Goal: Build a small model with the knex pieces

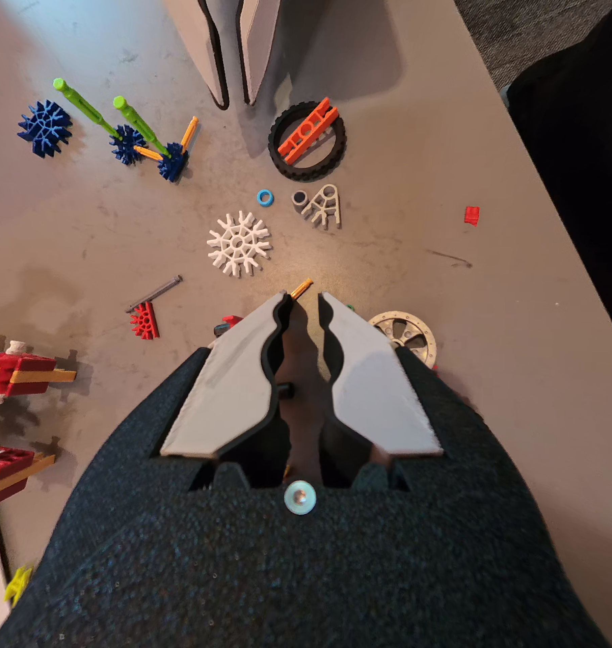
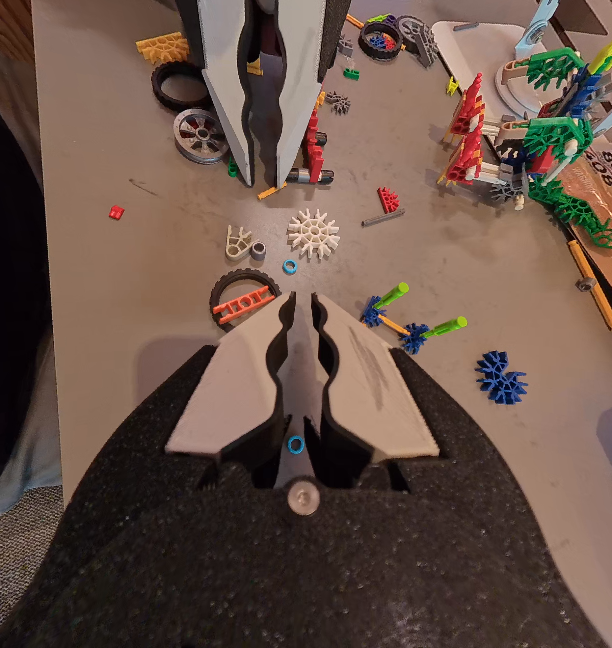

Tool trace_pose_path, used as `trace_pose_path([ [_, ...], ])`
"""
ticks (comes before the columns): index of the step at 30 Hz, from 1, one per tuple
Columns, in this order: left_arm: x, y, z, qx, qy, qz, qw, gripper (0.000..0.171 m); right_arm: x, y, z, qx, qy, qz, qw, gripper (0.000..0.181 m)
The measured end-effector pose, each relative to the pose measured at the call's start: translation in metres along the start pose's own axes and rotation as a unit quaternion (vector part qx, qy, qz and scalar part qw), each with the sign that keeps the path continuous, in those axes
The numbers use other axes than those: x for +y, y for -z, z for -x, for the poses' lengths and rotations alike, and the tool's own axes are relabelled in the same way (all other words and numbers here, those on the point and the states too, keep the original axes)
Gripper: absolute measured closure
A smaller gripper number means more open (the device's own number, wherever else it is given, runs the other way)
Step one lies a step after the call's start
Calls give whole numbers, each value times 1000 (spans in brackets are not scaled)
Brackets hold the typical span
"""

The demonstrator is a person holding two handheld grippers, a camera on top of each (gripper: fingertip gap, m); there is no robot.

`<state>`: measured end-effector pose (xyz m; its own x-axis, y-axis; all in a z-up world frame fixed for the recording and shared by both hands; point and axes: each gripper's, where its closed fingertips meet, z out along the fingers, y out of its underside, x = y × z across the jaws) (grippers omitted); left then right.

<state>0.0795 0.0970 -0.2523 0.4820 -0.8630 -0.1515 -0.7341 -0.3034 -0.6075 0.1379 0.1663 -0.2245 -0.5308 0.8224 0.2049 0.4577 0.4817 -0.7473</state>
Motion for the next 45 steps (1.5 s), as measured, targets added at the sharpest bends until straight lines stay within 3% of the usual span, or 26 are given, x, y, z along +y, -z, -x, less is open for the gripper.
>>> trace_pose_path([
  [26, -2, -2, 7, -9, -9, 2, 1000, 158, -2, 1, 4, -2, -1, -9, 1000, 173],
  [33, -8, -10, 3, 6, -1, 0, 1000, 170, -2, 5, 5, 1, -3, -11, 1000, 173],
  [45, -18, -7, 8, -29, -22, -14, 999, 171, -6, 8, 6, 7, -13, -19, 1000, 171],
])
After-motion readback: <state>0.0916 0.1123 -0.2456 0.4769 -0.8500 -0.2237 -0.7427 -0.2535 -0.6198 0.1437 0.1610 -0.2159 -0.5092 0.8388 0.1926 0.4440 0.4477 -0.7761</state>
